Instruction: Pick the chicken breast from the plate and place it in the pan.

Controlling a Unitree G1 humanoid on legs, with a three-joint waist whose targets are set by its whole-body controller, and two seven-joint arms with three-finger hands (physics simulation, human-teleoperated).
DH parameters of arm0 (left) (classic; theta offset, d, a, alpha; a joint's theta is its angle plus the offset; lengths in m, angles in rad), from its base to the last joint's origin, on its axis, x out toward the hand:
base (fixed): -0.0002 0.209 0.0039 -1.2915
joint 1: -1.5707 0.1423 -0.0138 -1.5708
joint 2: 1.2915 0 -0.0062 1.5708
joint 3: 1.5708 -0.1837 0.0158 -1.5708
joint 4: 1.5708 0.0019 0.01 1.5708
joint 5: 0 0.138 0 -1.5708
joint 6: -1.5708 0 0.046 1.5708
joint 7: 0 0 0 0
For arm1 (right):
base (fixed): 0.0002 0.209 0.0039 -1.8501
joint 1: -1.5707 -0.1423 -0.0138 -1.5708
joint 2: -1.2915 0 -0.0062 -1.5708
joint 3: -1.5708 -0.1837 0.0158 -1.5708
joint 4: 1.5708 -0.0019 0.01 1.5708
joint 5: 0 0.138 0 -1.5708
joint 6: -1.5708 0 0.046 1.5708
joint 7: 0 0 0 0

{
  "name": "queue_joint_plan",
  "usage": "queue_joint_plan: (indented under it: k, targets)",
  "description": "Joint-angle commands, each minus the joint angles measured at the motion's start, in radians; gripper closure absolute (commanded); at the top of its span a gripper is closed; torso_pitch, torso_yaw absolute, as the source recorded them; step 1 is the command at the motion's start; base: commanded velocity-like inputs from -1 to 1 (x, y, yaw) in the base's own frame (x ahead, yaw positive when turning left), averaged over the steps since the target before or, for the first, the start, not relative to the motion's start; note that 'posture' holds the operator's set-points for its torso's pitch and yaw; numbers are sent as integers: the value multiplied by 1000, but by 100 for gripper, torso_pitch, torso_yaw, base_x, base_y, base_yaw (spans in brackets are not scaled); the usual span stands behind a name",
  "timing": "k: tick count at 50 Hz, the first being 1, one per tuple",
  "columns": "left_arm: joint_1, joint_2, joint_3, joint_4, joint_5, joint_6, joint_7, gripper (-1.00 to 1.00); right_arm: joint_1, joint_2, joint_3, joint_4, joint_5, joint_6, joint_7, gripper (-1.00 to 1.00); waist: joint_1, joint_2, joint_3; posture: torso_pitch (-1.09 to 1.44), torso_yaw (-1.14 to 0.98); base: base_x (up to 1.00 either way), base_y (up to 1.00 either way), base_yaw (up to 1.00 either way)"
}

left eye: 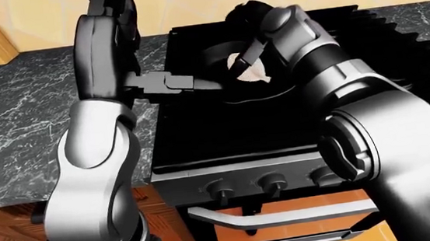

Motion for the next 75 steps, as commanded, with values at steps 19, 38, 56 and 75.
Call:
queue_joint_plan:
  k: [19, 38, 56, 75]
  targets:
    - [-30, 5, 5, -18, 4, -26, 4, -100, -62, -26, -23, -43, 23, -54, -86, -100, 0, 1, -30, 0, 0, 0, 0, 0]
    - [-25, 5, 7, -15, 8, -32, 2, -100, -63, -24, -93, -55, 237, -155, -216, -100, 1, -3, -30, 0, 0, 0, 0, 0]
    - [-32, 7, 10, -13, 7, -29, 10, -100, -44, -69, -111, -73, 441, -274, -289, -100, 2, -9, -29, 0, 0, 0, 0, 0]
    - [-34, 6, 9, -18, 17, -25, 29, -100, -27, -156, -131, -125, 674, -394, -324, -100, 2, -15, -27, 0, 0, 0, 0, 0]
